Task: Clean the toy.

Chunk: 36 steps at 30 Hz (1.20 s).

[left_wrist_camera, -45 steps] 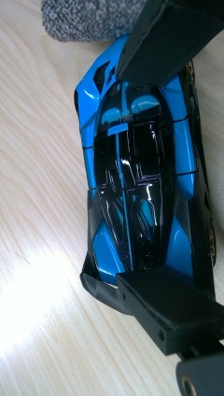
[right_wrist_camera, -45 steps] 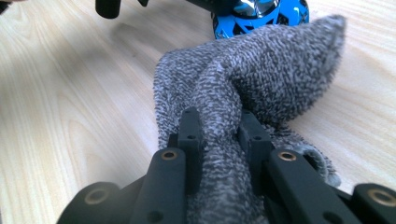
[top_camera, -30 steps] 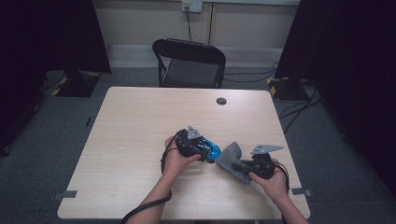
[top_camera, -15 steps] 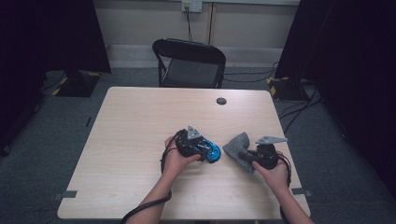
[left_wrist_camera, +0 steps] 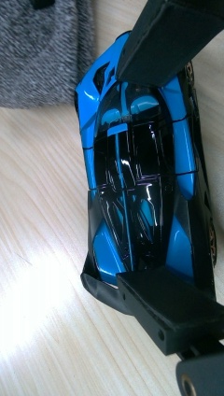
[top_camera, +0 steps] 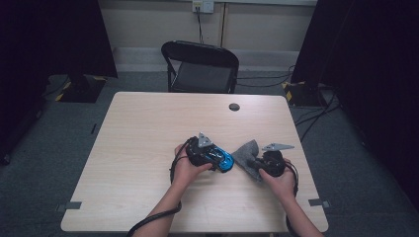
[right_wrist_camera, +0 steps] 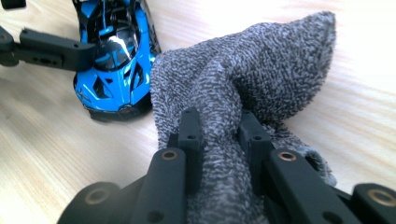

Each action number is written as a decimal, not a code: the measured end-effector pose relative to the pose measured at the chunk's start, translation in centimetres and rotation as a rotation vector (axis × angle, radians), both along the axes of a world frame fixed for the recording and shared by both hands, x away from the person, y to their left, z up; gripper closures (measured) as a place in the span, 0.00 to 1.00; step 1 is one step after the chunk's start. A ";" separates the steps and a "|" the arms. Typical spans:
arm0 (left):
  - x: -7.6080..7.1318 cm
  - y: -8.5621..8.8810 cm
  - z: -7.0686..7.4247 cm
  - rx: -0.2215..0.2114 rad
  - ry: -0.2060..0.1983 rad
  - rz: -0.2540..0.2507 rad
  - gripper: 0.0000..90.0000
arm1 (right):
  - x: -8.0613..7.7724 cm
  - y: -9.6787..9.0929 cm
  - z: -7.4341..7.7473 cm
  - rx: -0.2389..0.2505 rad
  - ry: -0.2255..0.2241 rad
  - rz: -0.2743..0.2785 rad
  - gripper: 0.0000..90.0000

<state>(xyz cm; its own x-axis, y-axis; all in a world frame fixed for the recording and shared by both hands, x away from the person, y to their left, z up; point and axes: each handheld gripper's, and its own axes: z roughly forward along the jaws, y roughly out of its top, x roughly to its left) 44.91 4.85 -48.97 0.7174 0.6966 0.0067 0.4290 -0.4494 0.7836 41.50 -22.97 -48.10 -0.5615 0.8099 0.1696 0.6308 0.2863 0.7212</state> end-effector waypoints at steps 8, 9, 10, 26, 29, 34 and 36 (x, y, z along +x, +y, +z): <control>0.0 0.0 0.0 0.000 0.000 -0.001 0.05 | -0.5 0.4 -0.5 -0.003 0.013 0.032 0.83; 0.0 0.0 0.0 0.000 0.000 -0.001 0.05 | -0.5 0.4 -0.5 -0.003 0.013 0.032 0.83; 0.0 0.0 0.0 0.001 0.001 -0.001 0.05 | -0.6 0.4 -0.5 -0.003 0.014 0.036 0.83; 0.0 0.0 0.0 0.001 -0.001 0.002 0.05 | -2.1 -0.2 -0.7 0.023 0.026 0.087 0.83; 0.0 -0.1 0.0 0.002 0.000 0.002 0.05 | -2.4 -0.2 -0.7 0.026 0.027 0.092 0.83; 0.0 0.0 0.0 0.002 -0.001 0.001 0.05 | -2.8 -0.1 -0.7 0.028 0.026 0.106 0.83; 0.0 0.0 0.0 0.001 -0.001 0.002 0.05 | -2.9 -0.1 -0.7 0.028 0.026 0.107 0.83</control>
<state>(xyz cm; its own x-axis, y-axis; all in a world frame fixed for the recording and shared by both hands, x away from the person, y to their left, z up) 44.90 4.81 -48.97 0.7159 0.6982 0.0082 0.4294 -0.4495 0.7833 38.59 -23.06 -48.84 -0.6395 0.7404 0.2072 0.6164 0.3327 0.7137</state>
